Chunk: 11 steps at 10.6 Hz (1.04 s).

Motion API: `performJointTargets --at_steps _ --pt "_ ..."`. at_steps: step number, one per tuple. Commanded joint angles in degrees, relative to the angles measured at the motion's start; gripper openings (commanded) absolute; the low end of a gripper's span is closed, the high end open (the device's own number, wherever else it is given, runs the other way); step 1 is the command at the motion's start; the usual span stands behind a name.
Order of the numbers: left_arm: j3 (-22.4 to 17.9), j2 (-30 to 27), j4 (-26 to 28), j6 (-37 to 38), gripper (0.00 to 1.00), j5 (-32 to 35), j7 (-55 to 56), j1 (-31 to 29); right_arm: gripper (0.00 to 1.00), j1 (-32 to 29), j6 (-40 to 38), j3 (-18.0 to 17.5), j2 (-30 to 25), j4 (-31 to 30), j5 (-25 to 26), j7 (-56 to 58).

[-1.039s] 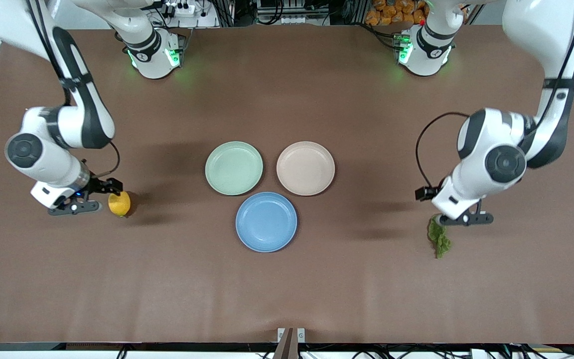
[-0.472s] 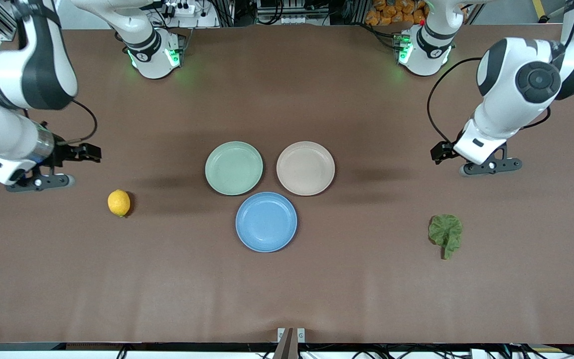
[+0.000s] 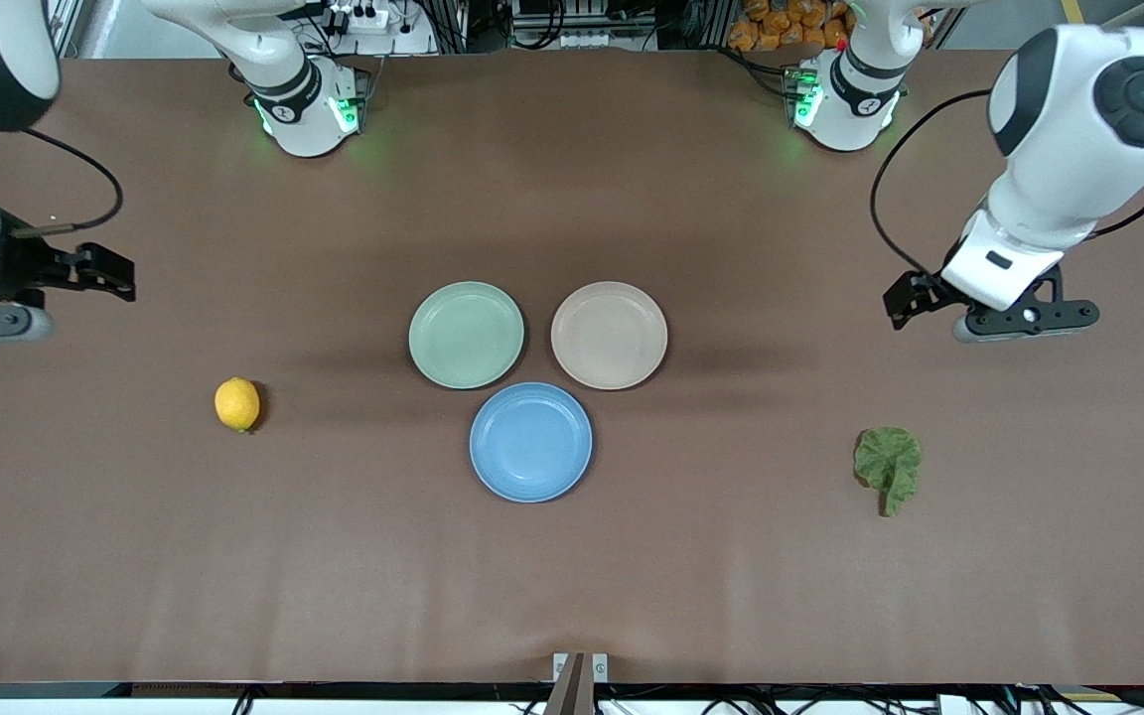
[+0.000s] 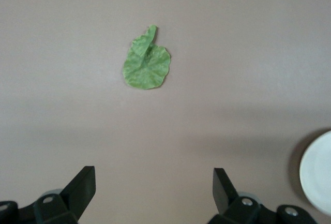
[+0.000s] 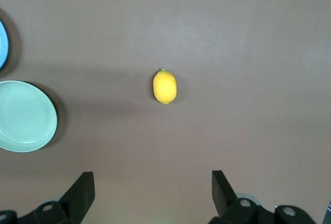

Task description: Pick lemon and lettuce from blue and beige plates

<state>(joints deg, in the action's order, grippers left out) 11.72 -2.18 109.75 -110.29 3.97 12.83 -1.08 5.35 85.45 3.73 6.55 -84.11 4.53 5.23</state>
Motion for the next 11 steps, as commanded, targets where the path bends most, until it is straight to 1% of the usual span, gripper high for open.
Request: performJointTargets --at_steps 1,2,4,5,9,11 --pt "0.49 -0.02 -8.55 10.66 1.0 -3.43 -3.52 -0.76 1.0 -0.52 -3.09 2.75 0.74 4.73 -3.11 0.21" --pt "0.49 -0.11 -12.06 15.06 1.0 -4.49 -3.52 -0.85 1.0 -0.52 -3.1 4.34 0.13 5.18 -3.39 0.39" --pt "0.23 0.07 -18.92 22.89 1.0 -5.46 -7.44 -1.9 1.0 -0.43 -3.1 5.23 0.13 5.88 -2.95 -0.05" --pt "0.06 0.07 -20.08 23.88 1.0 -5.64 -8.25 -1.9 1.0 -0.34 -3.1 5.41 0.13 6.41 -2.95 -0.13" --pt "0.58 0.16 -21.42 23.71 1.0 -4.94 -7.39 -1.64 1.0 -0.25 -1.96 5.15 0.13 6.5 -3.04 -1.79" --pt "0.49 0.33 -21.42 21.88 1.0 -4.76 -7.47 -1.64 1.0 -0.25 -0.65 5.06 0.13 6.5 -3.3 -3.04"
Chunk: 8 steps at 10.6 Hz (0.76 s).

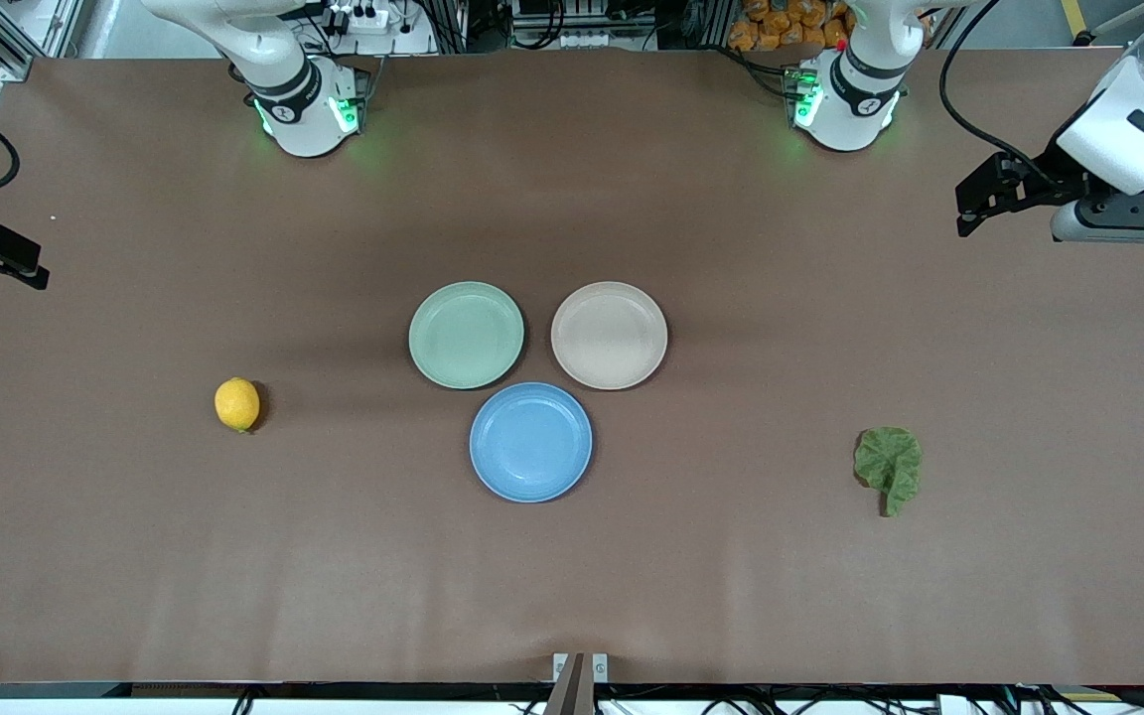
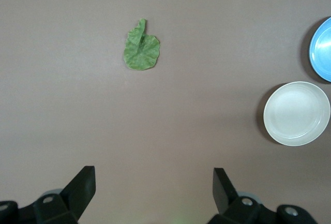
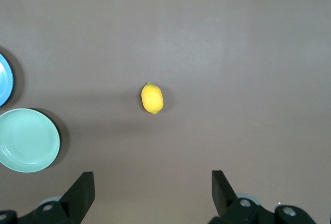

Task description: Pick lemon and lettuce from blue and beige plates

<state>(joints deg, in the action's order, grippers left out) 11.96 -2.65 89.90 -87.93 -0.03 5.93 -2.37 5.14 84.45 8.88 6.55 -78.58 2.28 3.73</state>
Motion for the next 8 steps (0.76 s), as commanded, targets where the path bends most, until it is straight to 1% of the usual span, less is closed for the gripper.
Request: performJointTargets --at_steps 1,2,8 --pt "0.26 0.89 -1.57 -1.18 1.0 -0.76 -0.57 -0.18 1.0 -0.05 1.32 -0.09 0.22 0.97 -1.84 -1.7" --pt "0.35 0.89 -1.57 -1.37 1.0 -0.76 -0.57 -0.18 1.0 -0.13 1.5 0.09 0.22 0.97 -3.06 -1.88" --pt "0.35 0.98 -1.57 -2.25 1.0 0.11 -0.57 -0.09 1.0 -0.31 2.12 0.0 0.13 0.88 -3.78 -1.79"
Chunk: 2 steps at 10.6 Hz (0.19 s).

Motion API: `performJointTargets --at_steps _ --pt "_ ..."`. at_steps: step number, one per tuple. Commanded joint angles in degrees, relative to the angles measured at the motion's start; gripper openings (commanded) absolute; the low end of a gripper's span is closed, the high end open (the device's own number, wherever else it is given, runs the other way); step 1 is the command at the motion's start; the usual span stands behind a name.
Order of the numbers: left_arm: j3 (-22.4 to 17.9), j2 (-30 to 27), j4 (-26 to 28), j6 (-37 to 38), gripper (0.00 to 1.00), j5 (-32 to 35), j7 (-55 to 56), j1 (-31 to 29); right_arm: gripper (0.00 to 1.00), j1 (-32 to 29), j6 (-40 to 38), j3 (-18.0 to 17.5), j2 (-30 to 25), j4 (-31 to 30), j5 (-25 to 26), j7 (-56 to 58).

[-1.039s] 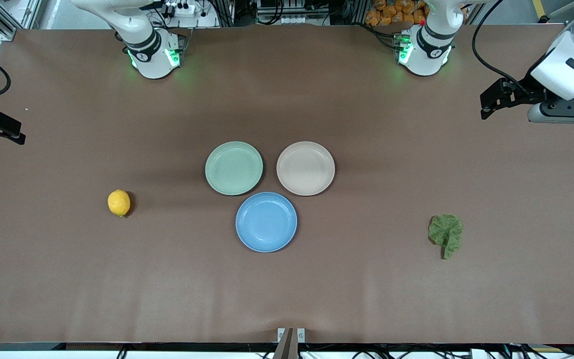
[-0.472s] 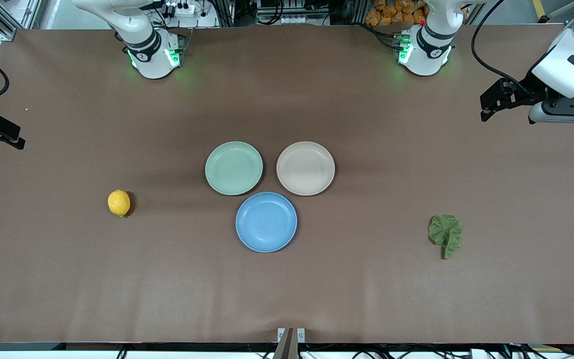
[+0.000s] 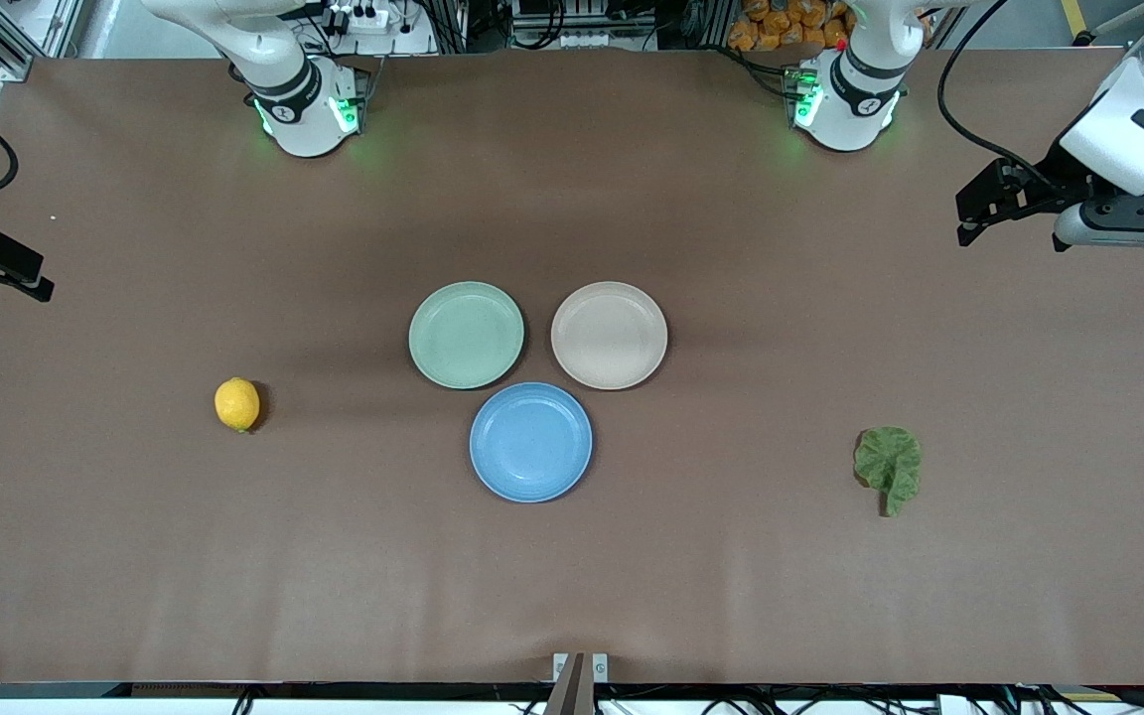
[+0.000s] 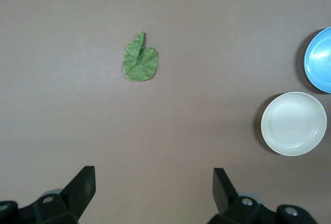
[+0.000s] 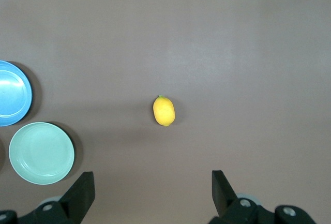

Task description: Pick lemon and lettuce from blue and beige plates

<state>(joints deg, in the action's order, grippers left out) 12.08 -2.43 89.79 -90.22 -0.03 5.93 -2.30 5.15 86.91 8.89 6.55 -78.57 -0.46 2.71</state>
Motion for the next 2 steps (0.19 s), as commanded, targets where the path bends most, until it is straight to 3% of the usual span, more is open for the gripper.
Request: performJointTargets --at_steps 1,2 --pt "0.22 0.85 -1.46 0.05 1.0 0.12 -0.57 -0.16 1.0 -0.32 -0.34 -0.02 0.13 0.88 -1.03 -0.78" --pt "0.22 0.85 -1.46 0.05 1.0 0.12 -0.57 -0.08 1.0 -0.32 -0.34 -0.02 0.13 0.97 -1.03 -0.78"
